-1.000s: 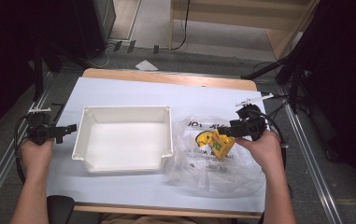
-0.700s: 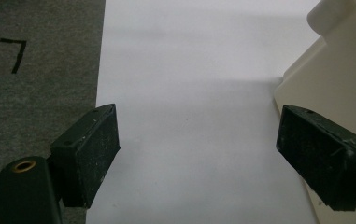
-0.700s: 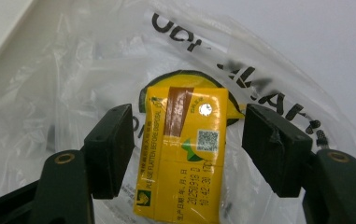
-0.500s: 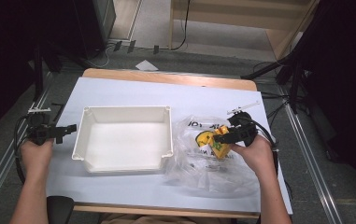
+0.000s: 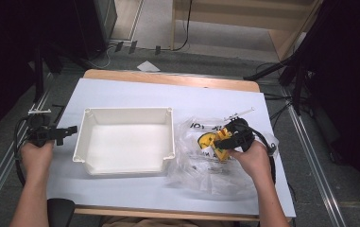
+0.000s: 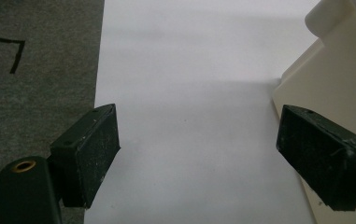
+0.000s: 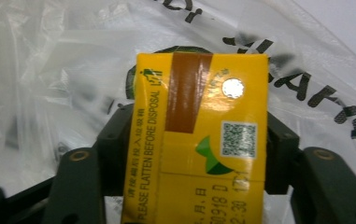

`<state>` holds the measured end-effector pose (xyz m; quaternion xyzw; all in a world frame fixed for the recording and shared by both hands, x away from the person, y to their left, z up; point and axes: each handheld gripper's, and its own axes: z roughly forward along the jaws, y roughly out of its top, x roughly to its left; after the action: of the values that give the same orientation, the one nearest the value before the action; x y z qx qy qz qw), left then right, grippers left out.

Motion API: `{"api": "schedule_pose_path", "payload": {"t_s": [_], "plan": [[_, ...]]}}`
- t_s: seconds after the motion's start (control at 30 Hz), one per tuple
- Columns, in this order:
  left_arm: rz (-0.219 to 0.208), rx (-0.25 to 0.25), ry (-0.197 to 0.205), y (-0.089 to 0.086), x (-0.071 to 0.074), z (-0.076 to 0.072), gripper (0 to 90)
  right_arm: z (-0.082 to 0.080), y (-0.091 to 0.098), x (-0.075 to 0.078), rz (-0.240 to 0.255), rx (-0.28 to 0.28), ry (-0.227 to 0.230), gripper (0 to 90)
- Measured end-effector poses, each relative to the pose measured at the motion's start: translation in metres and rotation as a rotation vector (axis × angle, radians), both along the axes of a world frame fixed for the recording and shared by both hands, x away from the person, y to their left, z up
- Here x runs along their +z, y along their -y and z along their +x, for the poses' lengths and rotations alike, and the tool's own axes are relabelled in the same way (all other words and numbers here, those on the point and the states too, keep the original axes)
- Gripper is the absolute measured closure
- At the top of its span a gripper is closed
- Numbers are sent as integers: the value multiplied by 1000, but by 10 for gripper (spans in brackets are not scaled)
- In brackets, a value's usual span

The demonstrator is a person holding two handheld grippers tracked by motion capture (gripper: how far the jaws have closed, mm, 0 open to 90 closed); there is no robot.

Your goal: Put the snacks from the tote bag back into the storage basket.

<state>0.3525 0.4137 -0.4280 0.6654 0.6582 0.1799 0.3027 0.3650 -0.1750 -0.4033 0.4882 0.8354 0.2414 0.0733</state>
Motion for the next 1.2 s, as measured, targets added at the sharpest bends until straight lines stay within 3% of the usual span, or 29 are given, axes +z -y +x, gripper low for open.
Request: {"api": "schedule_pose_path", "payload": {"t_s": [0.2, 0.73, 1.2], "plan": [[0, 1, 0, 0, 0, 0, 142, -2, -1, 2, -38, 20, 33, 528], [1, -2, 1, 1, 0, 1, 142, -3, 1, 10, -71, 37, 48, 546], [1, 2, 1, 1, 0, 1, 141, -6, 9, 24, -9, 60, 65, 547]]}}
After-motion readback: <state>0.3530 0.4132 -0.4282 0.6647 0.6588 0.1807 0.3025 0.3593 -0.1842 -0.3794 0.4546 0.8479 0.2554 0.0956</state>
